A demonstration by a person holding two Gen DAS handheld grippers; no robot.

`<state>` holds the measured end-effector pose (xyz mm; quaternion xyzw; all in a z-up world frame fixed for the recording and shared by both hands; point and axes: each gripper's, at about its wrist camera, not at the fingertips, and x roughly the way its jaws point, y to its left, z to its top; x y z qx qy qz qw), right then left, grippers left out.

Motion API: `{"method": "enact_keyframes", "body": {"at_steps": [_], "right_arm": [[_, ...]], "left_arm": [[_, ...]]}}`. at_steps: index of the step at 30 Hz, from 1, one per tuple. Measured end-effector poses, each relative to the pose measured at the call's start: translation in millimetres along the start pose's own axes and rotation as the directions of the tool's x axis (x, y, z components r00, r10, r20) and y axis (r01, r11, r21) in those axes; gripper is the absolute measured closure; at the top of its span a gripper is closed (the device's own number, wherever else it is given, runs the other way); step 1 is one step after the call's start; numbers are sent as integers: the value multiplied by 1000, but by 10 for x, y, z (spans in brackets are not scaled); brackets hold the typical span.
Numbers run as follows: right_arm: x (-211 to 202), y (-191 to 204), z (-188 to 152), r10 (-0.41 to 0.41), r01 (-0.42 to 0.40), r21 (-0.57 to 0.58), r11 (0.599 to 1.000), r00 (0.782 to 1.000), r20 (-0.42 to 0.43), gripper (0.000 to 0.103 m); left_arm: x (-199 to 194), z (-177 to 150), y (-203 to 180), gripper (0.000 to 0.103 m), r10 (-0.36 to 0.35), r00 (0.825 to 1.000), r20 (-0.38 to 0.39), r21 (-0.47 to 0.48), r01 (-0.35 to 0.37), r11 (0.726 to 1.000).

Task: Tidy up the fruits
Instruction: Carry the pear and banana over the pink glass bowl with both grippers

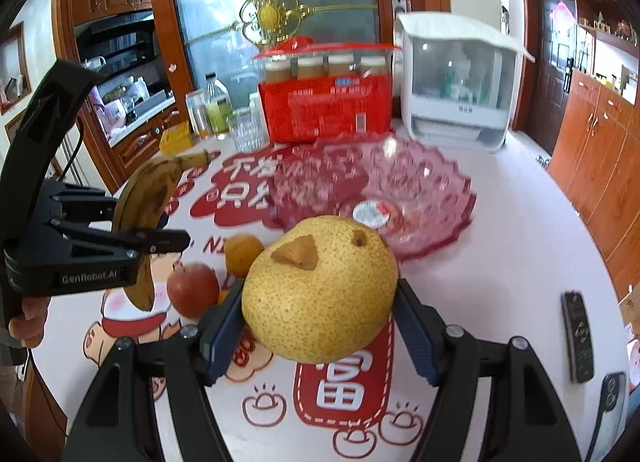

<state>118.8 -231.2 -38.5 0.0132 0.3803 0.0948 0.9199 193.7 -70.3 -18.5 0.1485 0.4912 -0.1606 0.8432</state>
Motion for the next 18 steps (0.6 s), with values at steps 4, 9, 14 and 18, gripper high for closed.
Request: {"method": "enact_keyframes", "body": {"at_steps": [4,9,14,18], "right_arm": [[-87,-52,229,-10,10,-2,1000,999,33,32],[-158,-128,535,-43,44,-13,999,997,65,32],[-147,-244,845,-91,92,-8,996,992,83,32],[-16,-383,1159,-117,115,30,993,990,79,32]], "left_arm": [[-111,118,29,70,11,1000,13,-9,-11,1000],[-209,302,67,70,20,1000,22,-28,-19,999],[-255,546,116,70,18,999,31,-47,-16,999],[-225,837,136,70,15,999,40,-68,-12,998]]}}
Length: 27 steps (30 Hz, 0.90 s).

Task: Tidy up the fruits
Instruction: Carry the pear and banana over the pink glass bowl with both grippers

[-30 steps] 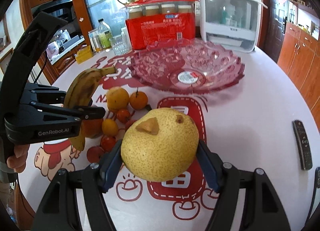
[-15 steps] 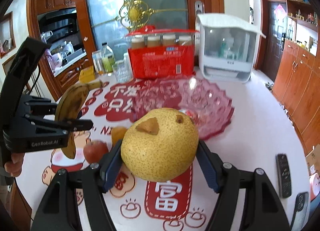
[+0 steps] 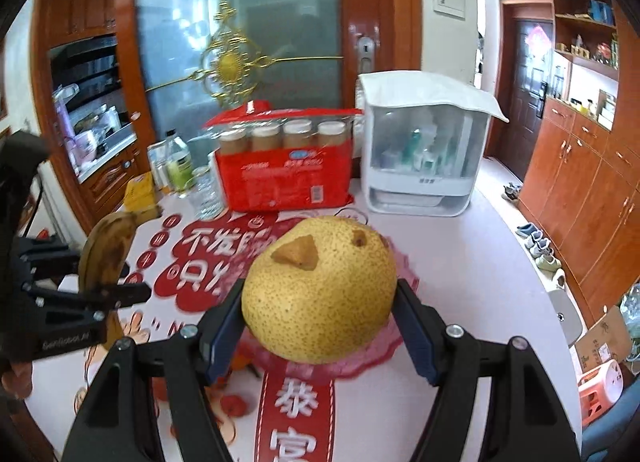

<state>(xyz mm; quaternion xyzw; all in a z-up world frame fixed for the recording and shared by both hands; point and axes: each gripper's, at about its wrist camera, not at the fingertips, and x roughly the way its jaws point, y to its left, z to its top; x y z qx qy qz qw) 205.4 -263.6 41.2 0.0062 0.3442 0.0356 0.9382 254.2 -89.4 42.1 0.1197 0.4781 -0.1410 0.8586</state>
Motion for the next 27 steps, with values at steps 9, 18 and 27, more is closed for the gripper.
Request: {"method": "enact_keyframes", "body": {"at_steps": [9,18,27], "right_arm": [[924,-203,-14,13,-3,62,998,988,-154,32],[1751,-343,-499,62,-26,115,993,945,-321,32],[1951,-300,-658,37,-26,39,999,946,-323,31]], "left_arm": [[689,457,9,70,-73,997,-29,-91,70,993],[1581,510,-253,70,-103,992,-75,-131,93,987],[2010,486,-389,70,-120,986,-116,-125,105,987]]}}
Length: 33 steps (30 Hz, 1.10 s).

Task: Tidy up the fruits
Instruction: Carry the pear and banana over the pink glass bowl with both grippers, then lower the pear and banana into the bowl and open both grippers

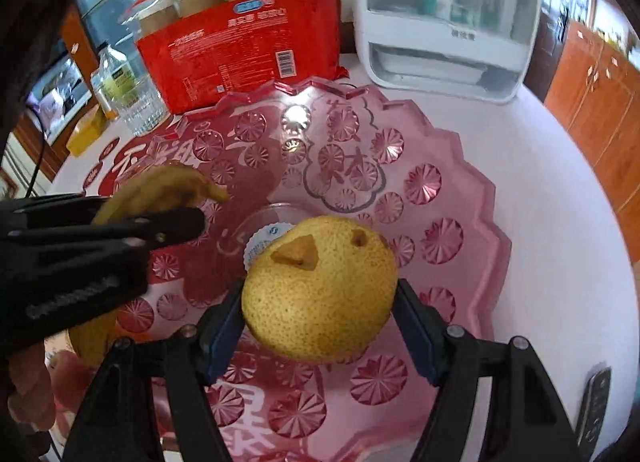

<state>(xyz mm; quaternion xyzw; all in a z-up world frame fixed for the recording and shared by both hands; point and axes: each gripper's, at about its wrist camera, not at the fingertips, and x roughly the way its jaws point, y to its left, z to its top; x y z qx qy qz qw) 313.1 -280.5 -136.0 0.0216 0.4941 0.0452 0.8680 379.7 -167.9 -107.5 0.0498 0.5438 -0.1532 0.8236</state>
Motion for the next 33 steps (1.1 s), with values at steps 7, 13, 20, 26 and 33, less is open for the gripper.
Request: {"method": "enact_keyframes", "body": {"at_steps": [7,13,20,26,33], "right_arm": [[66,153,-55,-51,51,-106,993,999,6,30],[54,153,-71,-42,44,-105,994,999,24,30],[-118,11,1,32,-31,-18,999,997,76,30],[-169,24,-39,24,-22,-29,999,996,83,30],[-369,127,-110,42,-38,-38,999,993,106,30]], "left_arm": [[-99,2,-7,57,-29,999,34,6,28,1000],[-360,-4,-4,27,3,994,112,26,-6,1000],[-453,-7,154,22,20,991,134,-14,-18,1000],[-476,-64,296,22,27,992,126,-52,-20,998],[-652,-231,379,20,39,990,135,-61,-31,998]]}}
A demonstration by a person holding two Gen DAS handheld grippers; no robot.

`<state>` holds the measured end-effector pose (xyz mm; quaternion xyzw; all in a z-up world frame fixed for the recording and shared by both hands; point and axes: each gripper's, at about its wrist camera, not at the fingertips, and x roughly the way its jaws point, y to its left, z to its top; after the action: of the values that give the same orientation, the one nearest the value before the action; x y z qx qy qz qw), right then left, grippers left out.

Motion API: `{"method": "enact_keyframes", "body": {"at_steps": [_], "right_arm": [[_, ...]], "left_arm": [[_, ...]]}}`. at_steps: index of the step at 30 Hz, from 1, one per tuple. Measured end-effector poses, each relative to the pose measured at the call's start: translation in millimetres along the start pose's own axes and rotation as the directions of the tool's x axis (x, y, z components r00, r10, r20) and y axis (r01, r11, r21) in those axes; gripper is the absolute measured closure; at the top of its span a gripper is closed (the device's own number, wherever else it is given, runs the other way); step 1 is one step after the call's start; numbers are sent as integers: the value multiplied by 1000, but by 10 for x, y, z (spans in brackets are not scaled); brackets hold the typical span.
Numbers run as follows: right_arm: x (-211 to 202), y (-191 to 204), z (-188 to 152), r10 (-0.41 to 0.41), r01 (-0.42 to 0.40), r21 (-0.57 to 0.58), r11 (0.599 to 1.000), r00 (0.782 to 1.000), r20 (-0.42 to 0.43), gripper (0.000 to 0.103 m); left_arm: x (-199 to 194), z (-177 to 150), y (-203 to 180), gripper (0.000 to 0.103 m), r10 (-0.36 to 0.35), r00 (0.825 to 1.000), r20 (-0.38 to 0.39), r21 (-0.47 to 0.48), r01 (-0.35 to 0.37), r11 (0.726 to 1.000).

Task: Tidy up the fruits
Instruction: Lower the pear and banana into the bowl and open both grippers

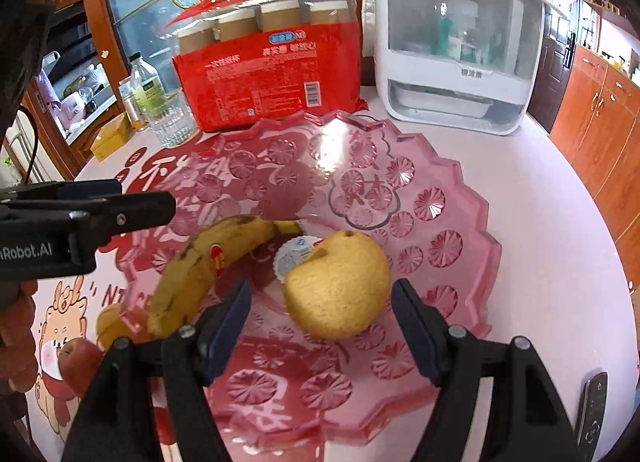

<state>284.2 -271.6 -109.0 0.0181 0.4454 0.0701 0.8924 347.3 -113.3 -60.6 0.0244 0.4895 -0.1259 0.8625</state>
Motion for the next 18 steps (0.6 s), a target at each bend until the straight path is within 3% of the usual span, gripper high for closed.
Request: {"method": "enact_keyframes", "body": {"at_steps": [10,18], "right_arm": [[-548,251,-99,23,-22,-19,1000,998,64,30],[-1049,550,-228,52,-47,-48,998,993,110,30]], "left_arm": [[-528,-358,192,14,5,999,34,-21,-5,1000],[-1040,-768,310,7,48,997,67,-10,-47,999]]}}
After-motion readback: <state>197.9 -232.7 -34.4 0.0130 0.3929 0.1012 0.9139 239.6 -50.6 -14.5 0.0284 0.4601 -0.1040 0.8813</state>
